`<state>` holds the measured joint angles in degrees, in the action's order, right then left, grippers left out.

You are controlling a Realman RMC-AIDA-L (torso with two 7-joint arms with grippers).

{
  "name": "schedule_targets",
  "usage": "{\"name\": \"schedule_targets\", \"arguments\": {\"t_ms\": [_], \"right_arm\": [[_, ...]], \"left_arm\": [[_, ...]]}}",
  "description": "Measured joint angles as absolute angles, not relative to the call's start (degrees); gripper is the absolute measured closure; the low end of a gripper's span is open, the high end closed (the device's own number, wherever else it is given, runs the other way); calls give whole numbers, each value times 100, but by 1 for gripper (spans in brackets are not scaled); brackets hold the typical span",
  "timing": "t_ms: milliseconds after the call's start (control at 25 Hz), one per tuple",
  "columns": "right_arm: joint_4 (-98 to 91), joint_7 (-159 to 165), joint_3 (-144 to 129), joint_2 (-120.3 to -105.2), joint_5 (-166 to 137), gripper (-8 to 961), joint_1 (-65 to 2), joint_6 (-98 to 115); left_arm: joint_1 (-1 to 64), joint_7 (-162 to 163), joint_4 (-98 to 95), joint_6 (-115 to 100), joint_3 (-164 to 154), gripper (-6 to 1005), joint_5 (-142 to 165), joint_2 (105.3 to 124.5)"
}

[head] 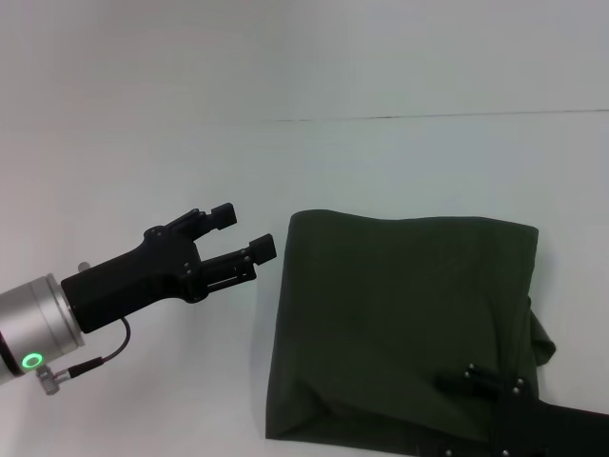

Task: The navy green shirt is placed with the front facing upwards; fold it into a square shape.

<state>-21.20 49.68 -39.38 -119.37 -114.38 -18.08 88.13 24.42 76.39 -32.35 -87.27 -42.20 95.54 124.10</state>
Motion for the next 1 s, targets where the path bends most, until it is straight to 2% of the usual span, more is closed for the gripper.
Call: {"name": "schedule_targets", "arguments": {"t_ms": [520,800,1000], "right_arm": [[-2177,5173,-3754,-11904,-11558,38,-1753,8768],[-2204,5138,-3271,-11807,-11553,38,-1736,9430],[-2212,4927,-2871,-11944,-11548,38,-1820,9285]], "left_arm": [[2470,7638,-3150,-8718,-4218,61,9476,12410],[2470,7636,-3120,-8718,-4218,61,9453,12410],[2470,7623,-3098,-8718,-4218,61,9423,12410]]}}
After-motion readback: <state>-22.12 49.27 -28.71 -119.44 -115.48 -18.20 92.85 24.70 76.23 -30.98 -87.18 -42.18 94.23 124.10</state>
